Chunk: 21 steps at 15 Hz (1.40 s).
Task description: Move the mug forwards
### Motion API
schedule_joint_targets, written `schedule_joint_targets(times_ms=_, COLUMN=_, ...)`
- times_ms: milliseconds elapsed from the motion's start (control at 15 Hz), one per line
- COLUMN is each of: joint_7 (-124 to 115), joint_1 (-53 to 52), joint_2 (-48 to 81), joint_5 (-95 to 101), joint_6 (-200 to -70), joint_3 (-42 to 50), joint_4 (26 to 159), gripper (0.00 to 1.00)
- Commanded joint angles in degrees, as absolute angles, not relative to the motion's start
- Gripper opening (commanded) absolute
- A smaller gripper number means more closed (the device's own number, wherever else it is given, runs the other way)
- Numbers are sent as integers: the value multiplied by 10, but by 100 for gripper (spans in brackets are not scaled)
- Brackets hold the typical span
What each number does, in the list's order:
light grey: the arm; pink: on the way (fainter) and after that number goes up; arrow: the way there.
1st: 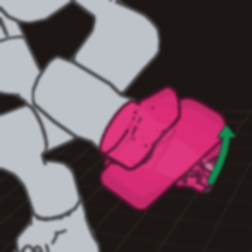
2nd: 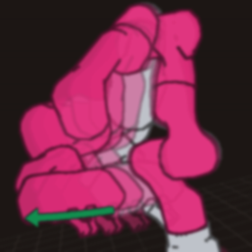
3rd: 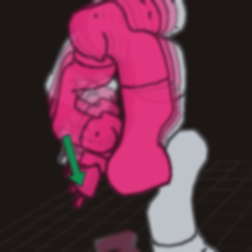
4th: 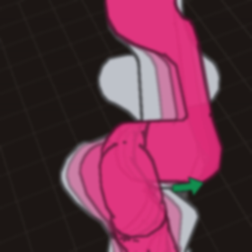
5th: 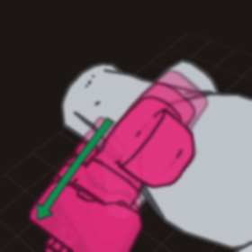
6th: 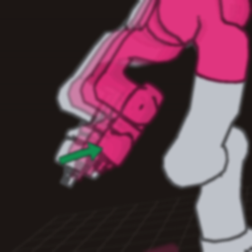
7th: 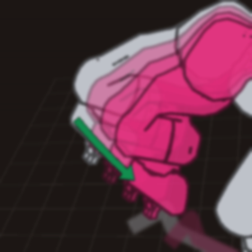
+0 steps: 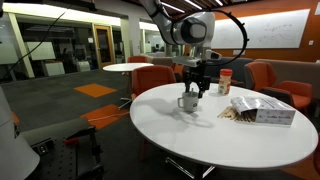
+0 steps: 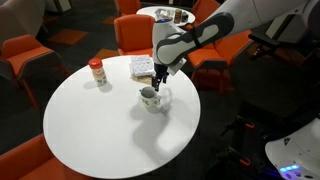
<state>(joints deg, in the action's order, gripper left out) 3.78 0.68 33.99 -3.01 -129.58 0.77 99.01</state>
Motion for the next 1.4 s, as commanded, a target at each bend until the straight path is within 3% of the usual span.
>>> schedule_joint_targets(times_ms=0, joint_7=14, joint_1=0, joint_2=376, joint_5=-16, joint_6=-1245, joint_3=9, joint_4=934, gripper=81)
schedule_joint_targets(times_ms=67, joint_7=13, joint_1=-2, joint_2=383, joint_5=-16, joint_6=-1237, joint_3=9, joint_4=925, gripper=76)
schedule_joint_targets(times_ms=133, joint_7=9, joint_1=-3, joint_2=390, joint_5=-16, joint_6=-1230, joint_3=10, joint_4=917, gripper=62)
schedule_joint_targets(times_ms=600, joint_7=17, joint_1=-6, joint_2=410, joint_5=-10, joint_6=-1205, joint_3=9, joint_4=885, gripper=2)
schedule_joint_targets(times_ms=1267, joint_7=40, joint_1=-10, joint_2=385, joint_5=8, joint_6=-1229, joint_3=2, joint_4=909, gripper=0)
schedule_joint_targets(times_ms=1333, joint_7=37, joint_1=-12, joint_2=386, joint_5=13, joint_6=-1228, joint_3=2, joint_4=908, gripper=11)
